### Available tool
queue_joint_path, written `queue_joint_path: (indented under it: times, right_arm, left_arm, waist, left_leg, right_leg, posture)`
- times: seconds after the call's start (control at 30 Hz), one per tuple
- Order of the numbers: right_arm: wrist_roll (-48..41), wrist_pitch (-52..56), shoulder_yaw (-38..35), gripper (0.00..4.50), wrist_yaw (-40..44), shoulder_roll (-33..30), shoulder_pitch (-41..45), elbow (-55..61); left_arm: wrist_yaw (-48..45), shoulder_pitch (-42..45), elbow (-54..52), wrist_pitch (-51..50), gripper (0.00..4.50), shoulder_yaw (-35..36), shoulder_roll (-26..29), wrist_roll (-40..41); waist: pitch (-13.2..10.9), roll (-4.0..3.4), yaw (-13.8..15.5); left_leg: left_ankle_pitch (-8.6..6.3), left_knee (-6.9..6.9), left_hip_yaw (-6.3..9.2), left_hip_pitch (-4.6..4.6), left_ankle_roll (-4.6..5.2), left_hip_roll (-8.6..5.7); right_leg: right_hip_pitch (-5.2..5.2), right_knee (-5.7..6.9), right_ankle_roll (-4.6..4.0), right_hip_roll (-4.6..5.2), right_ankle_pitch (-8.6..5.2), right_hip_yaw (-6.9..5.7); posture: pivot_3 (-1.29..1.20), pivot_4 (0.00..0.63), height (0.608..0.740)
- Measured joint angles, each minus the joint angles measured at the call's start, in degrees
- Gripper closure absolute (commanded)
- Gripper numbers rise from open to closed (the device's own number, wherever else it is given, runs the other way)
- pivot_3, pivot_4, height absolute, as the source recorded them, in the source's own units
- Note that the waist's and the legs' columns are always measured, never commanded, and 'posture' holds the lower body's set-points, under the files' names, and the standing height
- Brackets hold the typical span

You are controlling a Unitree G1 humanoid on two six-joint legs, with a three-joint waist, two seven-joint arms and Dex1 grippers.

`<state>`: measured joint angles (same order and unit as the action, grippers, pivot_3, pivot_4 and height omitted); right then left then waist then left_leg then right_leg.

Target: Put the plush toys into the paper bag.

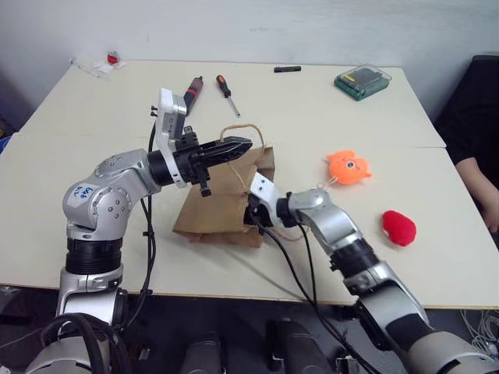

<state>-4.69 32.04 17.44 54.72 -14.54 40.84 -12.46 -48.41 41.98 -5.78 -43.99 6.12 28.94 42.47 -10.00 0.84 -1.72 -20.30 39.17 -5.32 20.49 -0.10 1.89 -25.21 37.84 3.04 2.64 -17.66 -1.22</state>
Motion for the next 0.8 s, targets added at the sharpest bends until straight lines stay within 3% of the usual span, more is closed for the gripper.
queue_joint_path:
  times: [0.27, 0.4, 0.47, 0.6, 0.8]
  right_arm:
    - [-7.42, 12.84, -7.49, 4.47, -2.59, -7.05, -6.84, 22.53]
    - [-11.07, 21.21, -19.37, 4.31, -6.91, -13.88, -16.81, 35.08]
    - [-11.84, 24.43, -25.6, 3.96, -8.67, -16.71, -20.62, 38.11]
    - [-14.54, 29.49, -35.09, 2.66, -11.1, -20.63, -26.77, 43.63]
    - [-16.68, 30.57, -38.91, 0.64, -14.71, -22.94, -26.82, 43.91]
  left_arm:
    - [-2.2, -0.06, 1.79, 0.16, 4.5, -0.47, 1.64, -0.33]
    - [-2.5, -0.12, 1.93, -0.43, 4.5, -0.46, 2.14, -0.25]
    - [-2.52, -0.28, 1.84, -0.73, 4.5, -0.39, 2.59, -0.18]
    - [-2.55, -0.59, 1.16, -1.3, 4.5, -0.44, 2.7, 0.06]
    - [-2.58, -0.6, 0.46, -1.54, 4.5, -0.42, 2.73, 0.08]
  waist:
    - [-0.05, -0.02, -0.03]
    - [-0.06, 0.0, 1.08]
    - [-0.06, 0.0, 1.34]
    - [-0.06, 0.01, 1.32]
    - [-0.07, 0.01, 0.66]
  left_leg:
    - [0.02, -0.02, -0.05, 0.11, -0.03, 0.01]
    - [-0.03, -0.01, 0.04, 0.27, 0.06, -0.01]
    - [-0.05, 0.0, 0.0, 0.28, 0.1, -0.04]
    - [-0.04, 0.0, -0.09, 0.18, 0.09, -0.04]
    - [0.03, -0.01, -0.14, 0.05, 0.01, -0.04]
  right_leg:
    - [-0.17, 0.02, 0.0, -0.05, 0.0, 0.05]
    - [-0.18, -0.11, 0.0, -0.03, 0.0, 0.01]
    - [-0.18, -0.14, 0.04, -0.02, 0.02, 0.05]
    - [-0.17, -0.18, 0.04, -0.06, 0.02, 0.15]
    - [-0.16, -0.14, 0.02, -0.12, 0.01, 0.24]
  posture:
    - [0.0, 0.15, 0.74]
    - [0.0, 0.15, 0.74]
    - [0.0, 0.15, 0.74]
    - [0.0, 0.15, 0.74]
    - [0.0, 0.15, 0.74]
